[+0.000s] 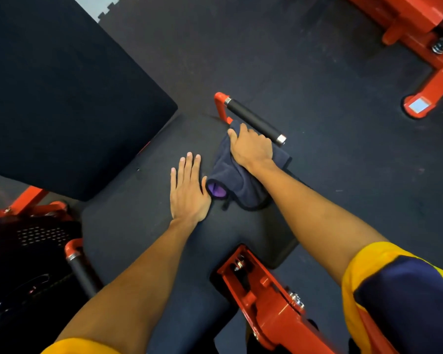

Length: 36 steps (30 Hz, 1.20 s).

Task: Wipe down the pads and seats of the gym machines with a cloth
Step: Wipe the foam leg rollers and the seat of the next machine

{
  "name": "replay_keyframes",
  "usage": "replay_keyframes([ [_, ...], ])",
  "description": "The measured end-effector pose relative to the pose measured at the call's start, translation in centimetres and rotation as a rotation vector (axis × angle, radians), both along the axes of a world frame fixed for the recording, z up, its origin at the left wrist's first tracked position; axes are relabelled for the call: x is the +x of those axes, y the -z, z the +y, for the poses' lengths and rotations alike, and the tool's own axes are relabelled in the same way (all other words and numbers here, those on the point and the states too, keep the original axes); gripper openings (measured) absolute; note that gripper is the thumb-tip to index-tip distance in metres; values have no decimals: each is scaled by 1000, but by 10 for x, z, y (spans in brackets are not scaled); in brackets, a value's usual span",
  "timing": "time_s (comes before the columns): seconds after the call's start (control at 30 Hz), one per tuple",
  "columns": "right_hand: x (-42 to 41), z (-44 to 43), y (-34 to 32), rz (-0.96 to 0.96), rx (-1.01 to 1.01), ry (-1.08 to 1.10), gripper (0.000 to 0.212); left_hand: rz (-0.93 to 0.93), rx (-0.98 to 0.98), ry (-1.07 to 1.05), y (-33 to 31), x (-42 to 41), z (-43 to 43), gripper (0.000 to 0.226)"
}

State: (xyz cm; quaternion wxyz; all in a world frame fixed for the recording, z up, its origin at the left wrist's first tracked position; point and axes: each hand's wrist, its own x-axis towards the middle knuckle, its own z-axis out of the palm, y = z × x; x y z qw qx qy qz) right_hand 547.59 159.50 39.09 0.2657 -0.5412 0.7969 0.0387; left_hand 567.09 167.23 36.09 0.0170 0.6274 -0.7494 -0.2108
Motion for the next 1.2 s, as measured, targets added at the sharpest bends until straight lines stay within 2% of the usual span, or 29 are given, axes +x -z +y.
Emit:
replay_keyframes([
  [0.13,-10,14,-5,-9,-19,-47,57,30,-13,-22,1,0,-2,63],
  [0.3,-35,81,-19,115,-81,-63,55,26,0,-57,4,-3,1,60],
  [0.43,-10,34,-1,148,-58,-67,50,36,-9,-50,2,-3,1,61],
  [0.6,26,-36,24,92,-64,-83,53,71,-46,-32,6,0,-2,72],
  [0.77,5,55,20,184,-208,-228,60,69,-32,-45,4,-1,-1,61],
  [0.87,-5,91,12,167,-188,-261,61,61,-29,-56,3,-3,0,58],
  [1.07,22,-9,24,-8,-76,-69,59,55,-22,-31,12,3,-1,66],
  [1.13,28,-11,25,21,-90,-145,58,70,-24,-28,13,4,-1,72],
  [1.2,27,11,24,72,-134,-285,57,81,-23,-41,13,5,-3,66],
])
